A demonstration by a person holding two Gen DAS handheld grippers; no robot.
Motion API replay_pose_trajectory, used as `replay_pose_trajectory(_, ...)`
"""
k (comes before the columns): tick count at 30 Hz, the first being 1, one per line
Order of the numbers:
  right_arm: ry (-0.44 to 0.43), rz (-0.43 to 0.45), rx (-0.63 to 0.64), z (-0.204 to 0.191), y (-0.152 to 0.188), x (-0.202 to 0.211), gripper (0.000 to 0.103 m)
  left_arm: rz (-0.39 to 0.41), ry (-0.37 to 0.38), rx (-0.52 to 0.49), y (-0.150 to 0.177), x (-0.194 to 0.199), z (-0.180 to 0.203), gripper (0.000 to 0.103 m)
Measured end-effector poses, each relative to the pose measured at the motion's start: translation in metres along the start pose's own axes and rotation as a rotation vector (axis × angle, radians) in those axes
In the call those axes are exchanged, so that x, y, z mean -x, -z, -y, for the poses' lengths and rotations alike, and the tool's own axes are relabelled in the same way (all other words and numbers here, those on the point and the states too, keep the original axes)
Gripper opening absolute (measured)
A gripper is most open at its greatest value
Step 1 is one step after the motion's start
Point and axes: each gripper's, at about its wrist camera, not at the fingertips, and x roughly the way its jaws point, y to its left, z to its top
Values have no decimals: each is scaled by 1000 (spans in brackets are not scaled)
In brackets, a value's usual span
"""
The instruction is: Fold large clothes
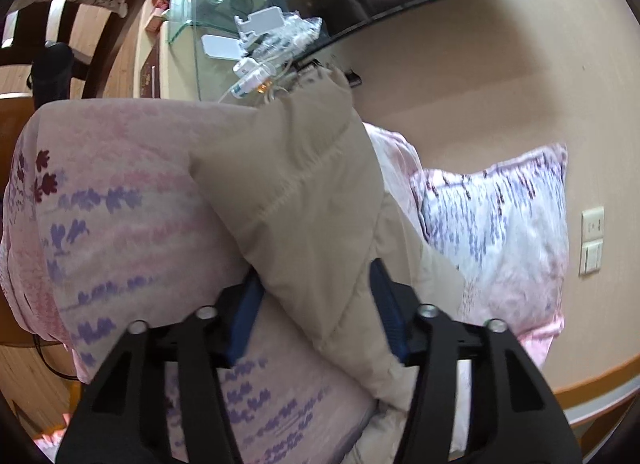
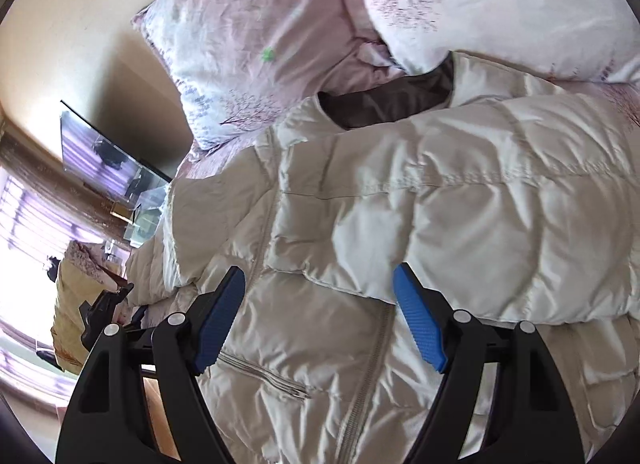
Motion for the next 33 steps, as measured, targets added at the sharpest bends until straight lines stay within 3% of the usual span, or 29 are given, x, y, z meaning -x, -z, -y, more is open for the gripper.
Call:
replay_pose_trajectory(2, 7, 7, -6, 5, 0, 1, 78, 2, -18, 22, -3, -3, -4, 22)
replay_pose_trajectory(5, 7, 18, -27, 14, 0, 6, 78, 4, -4, 26, -8, -2, -3, 8)
replay_pose_trajectory(11, 7, 49, -38, 27, 3, 20, 78, 80, 96, -32, -23, 29, 33, 5)
replay_pose_trajectory(18, 37, 73, -28, 34, 6, 31, 78, 126, 170, -222, -3, 54, 113, 6)
replay_pose_trajectory(21, 33, 92, -40, 38, 7, 38, 78, 94, 216, -363, 30, 55, 158, 9)
replay_pose_trajectory(25, 33, 116, -69, 47, 8, 47, 78, -22, 291, -570, 97, 40, 215, 9)
replay_pose_trajectory(30, 41, 132, -95, 58, 10, 53, 78, -189, 357, -794, 184, 7, 258, 9)
replay_pose_trajectory(33, 43, 140, -105, 63, 11, 57, 78, -273, 359, -904, 232, -14, 274, 9)
